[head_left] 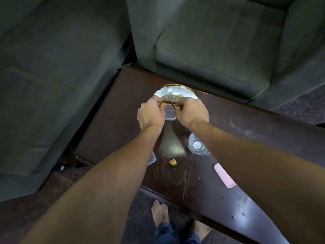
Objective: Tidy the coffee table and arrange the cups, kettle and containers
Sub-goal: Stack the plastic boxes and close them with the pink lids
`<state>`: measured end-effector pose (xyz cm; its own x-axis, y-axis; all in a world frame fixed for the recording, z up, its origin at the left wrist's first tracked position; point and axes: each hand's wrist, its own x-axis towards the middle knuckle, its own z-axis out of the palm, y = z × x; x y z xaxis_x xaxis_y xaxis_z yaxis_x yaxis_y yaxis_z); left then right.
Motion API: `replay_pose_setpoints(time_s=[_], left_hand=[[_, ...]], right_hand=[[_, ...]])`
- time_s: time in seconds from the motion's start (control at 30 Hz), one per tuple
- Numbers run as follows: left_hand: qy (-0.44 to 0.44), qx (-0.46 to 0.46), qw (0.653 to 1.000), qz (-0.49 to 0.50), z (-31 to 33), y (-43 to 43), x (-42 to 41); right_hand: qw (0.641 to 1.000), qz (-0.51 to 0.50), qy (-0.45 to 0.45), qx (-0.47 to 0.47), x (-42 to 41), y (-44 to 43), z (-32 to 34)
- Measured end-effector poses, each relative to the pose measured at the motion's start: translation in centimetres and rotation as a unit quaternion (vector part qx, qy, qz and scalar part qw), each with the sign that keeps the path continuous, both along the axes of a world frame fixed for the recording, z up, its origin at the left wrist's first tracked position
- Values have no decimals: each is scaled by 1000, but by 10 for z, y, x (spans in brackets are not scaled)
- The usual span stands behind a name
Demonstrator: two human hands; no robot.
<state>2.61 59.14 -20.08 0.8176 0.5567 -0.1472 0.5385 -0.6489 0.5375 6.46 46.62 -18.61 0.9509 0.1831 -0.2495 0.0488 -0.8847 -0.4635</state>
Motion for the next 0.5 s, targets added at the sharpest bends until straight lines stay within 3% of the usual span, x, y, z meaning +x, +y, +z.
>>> replay_pose_setpoints(time_s=[0.3,0.4,0.5], left_hand=[[20,-6,997,-68,-29,12,10],[-9,13,996,-91,-32,14,3],[-36,58,986,-153,-33,12,-13]], right_hand=[[1000,-22,4,-16,12,14,-27],[997,-53,-20,-61,17,-4,-26],[987,-60,54,-136,23,-22,-27]])
